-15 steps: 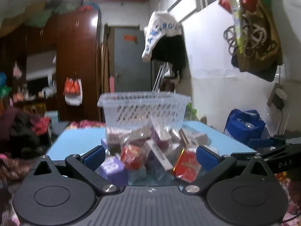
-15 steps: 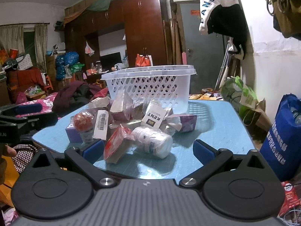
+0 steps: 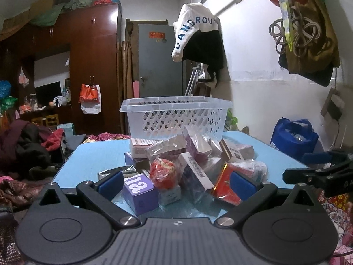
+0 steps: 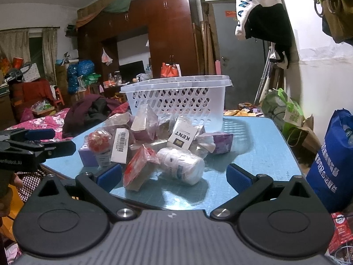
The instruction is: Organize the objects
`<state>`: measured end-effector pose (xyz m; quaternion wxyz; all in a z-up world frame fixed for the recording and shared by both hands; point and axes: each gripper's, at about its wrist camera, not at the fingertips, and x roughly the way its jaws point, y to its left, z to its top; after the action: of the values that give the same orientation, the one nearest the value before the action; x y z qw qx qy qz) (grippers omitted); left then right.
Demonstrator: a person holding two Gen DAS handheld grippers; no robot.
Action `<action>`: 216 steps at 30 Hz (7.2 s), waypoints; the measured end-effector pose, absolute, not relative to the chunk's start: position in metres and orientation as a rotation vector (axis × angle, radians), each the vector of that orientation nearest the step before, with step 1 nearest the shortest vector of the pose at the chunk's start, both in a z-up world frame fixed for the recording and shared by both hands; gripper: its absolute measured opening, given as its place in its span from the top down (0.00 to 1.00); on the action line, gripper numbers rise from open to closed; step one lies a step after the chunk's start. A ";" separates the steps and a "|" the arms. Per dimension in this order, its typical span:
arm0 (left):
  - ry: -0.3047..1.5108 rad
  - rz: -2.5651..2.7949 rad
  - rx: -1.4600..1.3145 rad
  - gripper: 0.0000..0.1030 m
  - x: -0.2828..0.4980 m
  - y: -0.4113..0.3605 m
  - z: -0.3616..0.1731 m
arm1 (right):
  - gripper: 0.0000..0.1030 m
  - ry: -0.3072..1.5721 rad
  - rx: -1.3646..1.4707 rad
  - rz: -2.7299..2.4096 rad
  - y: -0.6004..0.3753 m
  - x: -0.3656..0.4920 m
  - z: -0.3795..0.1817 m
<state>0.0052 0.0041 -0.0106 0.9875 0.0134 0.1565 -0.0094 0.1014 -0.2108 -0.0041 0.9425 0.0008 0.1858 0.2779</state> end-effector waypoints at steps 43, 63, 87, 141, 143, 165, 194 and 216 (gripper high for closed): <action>0.290 -0.066 -0.055 0.10 0.025 0.037 -0.025 | 0.00 0.302 0.058 0.580 -0.208 0.113 -0.023; 0.315 -0.088 -0.048 0.57 0.066 0.035 -0.043 | 0.54 0.401 0.082 0.703 -0.157 0.132 -0.052; 0.179 -0.140 -0.128 0.59 0.109 0.066 0.038 | 0.58 0.151 -0.039 0.637 -0.162 0.162 0.041; 0.249 0.042 -0.073 0.36 0.043 0.063 -0.072 | 0.44 0.245 -0.002 0.715 -0.209 0.129 -0.065; 0.251 0.052 -0.051 0.30 0.044 0.060 -0.076 | 0.44 0.243 -0.010 0.713 -0.206 0.128 -0.066; 0.222 0.041 -0.058 0.40 0.034 0.073 -0.083 | 0.50 0.224 -0.045 0.707 -0.211 0.120 -0.063; 0.134 0.051 -0.041 0.57 0.018 0.074 -0.072 | 0.53 0.168 -0.033 0.711 -0.221 0.107 -0.050; 0.278 -0.113 -0.144 0.57 0.227 0.070 0.078 | 0.53 0.189 -0.096 0.636 -0.147 0.269 0.087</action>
<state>0.2268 0.0696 0.0777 0.9862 -0.0716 0.1381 -0.0561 0.2695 -0.1471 0.0875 0.9443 -0.0472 0.0929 0.3122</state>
